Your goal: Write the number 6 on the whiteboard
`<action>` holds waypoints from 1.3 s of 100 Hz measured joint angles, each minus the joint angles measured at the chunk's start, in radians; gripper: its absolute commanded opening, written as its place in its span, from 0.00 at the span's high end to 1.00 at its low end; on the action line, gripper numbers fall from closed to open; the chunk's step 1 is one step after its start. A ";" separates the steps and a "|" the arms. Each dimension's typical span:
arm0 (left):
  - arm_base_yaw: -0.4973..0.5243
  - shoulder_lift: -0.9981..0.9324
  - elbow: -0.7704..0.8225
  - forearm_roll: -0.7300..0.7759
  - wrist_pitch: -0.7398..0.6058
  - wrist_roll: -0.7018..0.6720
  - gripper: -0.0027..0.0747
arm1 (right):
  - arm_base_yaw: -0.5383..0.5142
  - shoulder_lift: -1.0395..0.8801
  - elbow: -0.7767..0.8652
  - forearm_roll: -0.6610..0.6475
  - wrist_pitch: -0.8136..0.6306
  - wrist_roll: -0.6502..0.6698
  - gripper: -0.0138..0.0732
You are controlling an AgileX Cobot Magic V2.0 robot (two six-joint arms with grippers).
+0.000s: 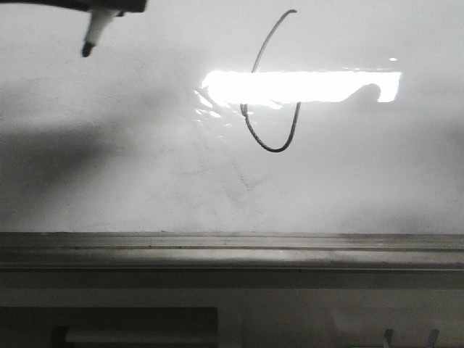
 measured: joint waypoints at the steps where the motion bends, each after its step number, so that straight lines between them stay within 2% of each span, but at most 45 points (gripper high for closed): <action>1: 0.001 -0.004 0.006 -0.024 -0.007 0.000 0.99 | -0.005 -0.005 0.005 0.000 -0.004 0.000 0.28; 13: 0.005 -0.030 0.086 -0.217 -0.150 -0.001 0.99 | -0.026 -0.086 0.079 0.008 -0.067 0.002 0.28; 22: 0.007 -0.010 0.101 -0.280 -0.199 -0.004 0.99 | -0.028 -0.115 0.109 0.025 -0.100 0.004 0.28; 53: 0.007 0.157 0.029 -0.308 -0.230 -0.006 0.99 | -0.028 -0.124 0.117 0.040 -0.131 0.004 0.28; 74: 0.007 0.188 0.002 -0.310 -0.231 -0.006 0.98 | -0.028 -0.124 0.117 0.040 -0.131 0.004 0.28; 79: 0.007 0.190 0.000 -0.310 -0.231 -0.007 0.93 | -0.028 -0.124 0.117 0.040 -0.131 0.004 0.28; 86: 0.007 0.190 -0.005 -0.310 -0.231 -0.007 0.80 | -0.028 -0.124 0.117 0.040 -0.133 0.004 0.28; 98: 0.007 0.192 -0.006 -0.310 -0.229 -0.007 0.45 | -0.028 -0.124 0.117 0.040 -0.133 0.004 0.28; 105: 0.007 0.190 -0.010 -0.310 -0.218 -0.007 0.29 | -0.028 -0.124 0.117 0.040 -0.133 0.004 0.28; 112: 0.007 0.183 -0.012 -0.306 -0.210 -0.007 0.23 | -0.028 -0.124 0.117 0.040 -0.135 0.004 0.28; 130: 0.007 0.131 -0.007 -0.280 -0.231 0.047 0.23 | -0.028 -0.124 0.117 0.042 -0.135 0.004 0.28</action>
